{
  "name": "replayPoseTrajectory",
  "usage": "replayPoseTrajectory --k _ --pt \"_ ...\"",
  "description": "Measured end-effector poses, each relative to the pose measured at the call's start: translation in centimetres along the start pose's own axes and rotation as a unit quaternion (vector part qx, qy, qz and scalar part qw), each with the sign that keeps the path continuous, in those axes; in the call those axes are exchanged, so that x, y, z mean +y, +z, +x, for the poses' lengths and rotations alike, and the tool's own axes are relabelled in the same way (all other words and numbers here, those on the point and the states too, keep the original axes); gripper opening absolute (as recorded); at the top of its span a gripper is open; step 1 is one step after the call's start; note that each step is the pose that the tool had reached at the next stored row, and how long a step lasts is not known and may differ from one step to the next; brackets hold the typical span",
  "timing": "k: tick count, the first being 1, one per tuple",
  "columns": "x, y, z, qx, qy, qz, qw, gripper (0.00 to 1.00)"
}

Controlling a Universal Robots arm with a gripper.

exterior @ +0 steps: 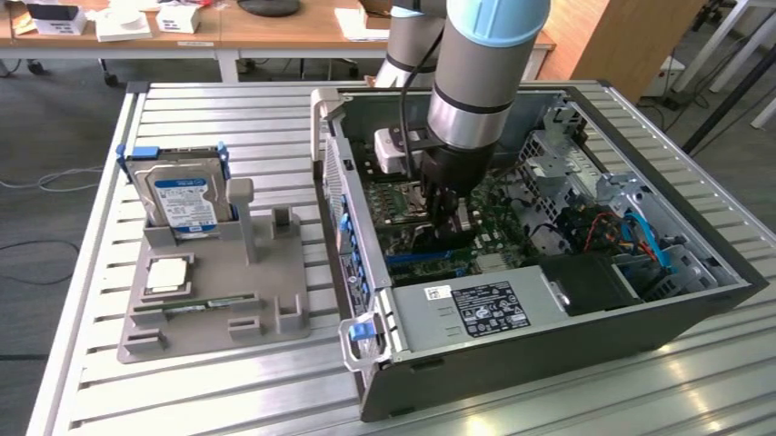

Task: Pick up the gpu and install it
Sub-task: 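Insert the gpu into the slot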

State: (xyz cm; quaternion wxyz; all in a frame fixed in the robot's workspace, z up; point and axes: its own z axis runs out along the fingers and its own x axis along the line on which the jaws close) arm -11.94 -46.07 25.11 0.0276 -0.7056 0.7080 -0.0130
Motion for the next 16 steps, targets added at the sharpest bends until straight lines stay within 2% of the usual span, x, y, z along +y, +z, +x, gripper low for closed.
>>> replayPoseTrajectory --k 13,16 --pt "0.0 -0.05 0.09 -0.0002 0.0 0.0 1.0 0.27" --pt "-0.01 -0.12 0.08 -0.0011 0.0 0.0001 1.0 0.27"
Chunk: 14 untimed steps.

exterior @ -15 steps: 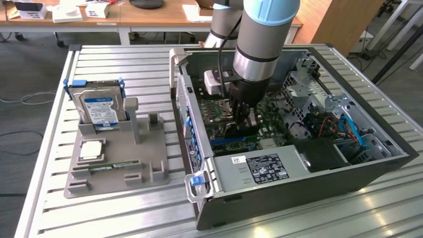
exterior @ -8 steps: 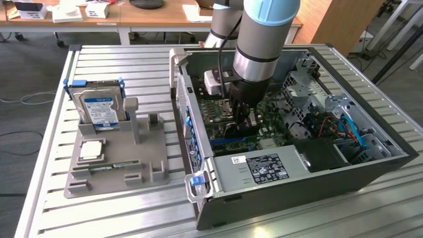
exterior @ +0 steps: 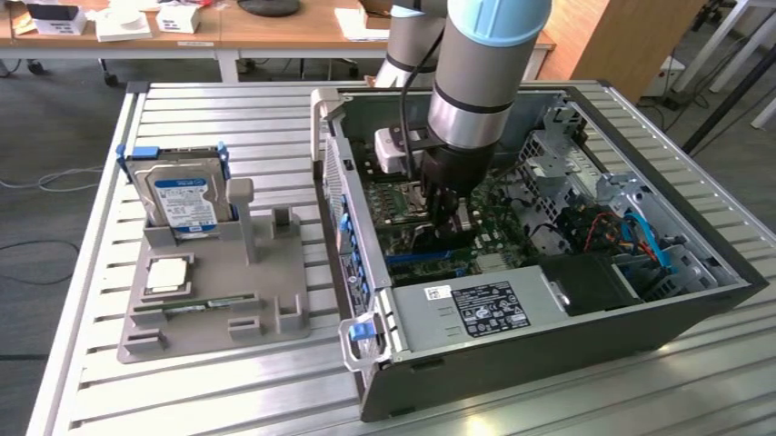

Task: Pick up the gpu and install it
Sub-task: 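Insert the gpu into the slot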

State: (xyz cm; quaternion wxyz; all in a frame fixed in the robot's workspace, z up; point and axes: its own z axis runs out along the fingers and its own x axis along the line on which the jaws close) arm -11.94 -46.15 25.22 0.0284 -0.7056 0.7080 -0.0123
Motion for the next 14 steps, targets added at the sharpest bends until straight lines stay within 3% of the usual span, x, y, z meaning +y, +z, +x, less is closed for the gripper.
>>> replayPoseTrajectory --k 14 --pt "0.04 -0.01 0.09 0.0001 0.0 -0.0001 1.0 0.27"
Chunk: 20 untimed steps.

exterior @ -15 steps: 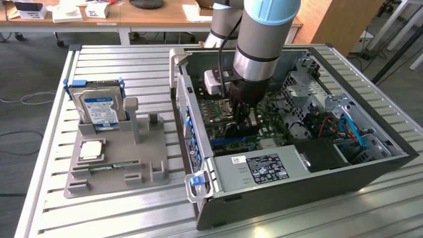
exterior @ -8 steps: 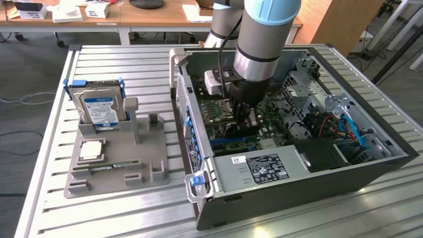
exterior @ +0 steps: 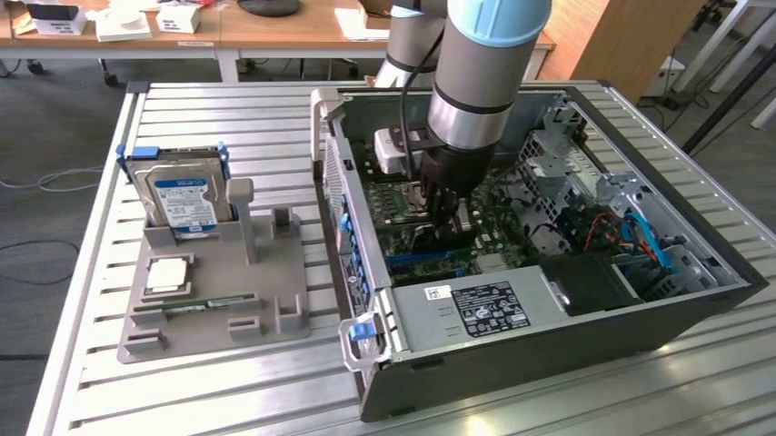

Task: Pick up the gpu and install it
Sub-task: 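Insert the gpu into the slot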

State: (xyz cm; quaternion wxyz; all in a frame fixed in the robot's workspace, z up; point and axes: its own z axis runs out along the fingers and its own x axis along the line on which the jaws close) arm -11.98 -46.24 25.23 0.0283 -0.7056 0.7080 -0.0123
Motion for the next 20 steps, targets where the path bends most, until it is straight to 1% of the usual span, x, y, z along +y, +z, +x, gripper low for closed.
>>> replayPoseTrajectory --k 20 --pt "0.07 0.19 -0.08 0.0 0.0 0.0 1.0 0.27"
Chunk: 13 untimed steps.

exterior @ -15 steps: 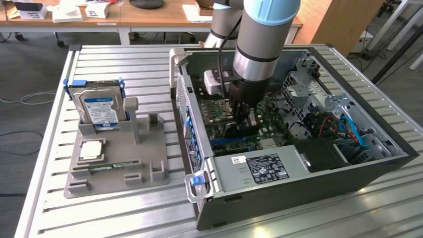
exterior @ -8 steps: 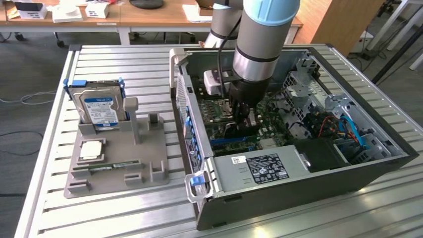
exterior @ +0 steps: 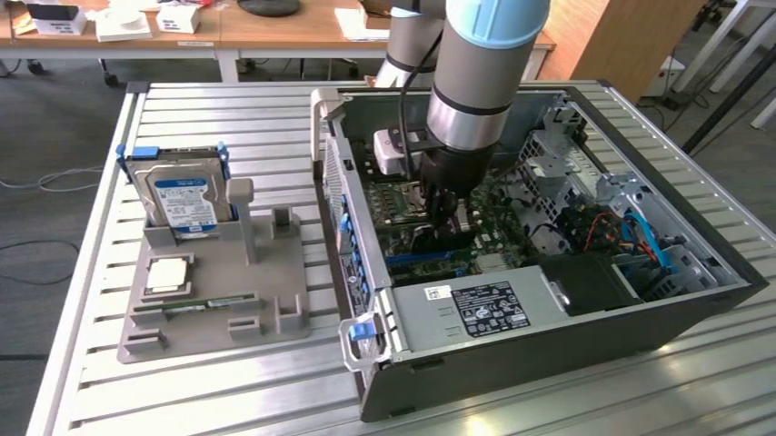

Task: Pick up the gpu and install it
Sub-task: 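Insert the gpu into the slot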

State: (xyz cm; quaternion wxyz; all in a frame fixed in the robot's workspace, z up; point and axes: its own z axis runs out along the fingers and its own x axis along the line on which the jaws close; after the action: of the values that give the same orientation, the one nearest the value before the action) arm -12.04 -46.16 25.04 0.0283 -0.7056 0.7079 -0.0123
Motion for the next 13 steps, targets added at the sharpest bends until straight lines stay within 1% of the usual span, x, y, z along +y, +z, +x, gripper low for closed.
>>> replayPoseTrajectory --k 13 --pt "0.01 0.12 0.0 -0.0001 0.0 0.0 1.0 0.27"
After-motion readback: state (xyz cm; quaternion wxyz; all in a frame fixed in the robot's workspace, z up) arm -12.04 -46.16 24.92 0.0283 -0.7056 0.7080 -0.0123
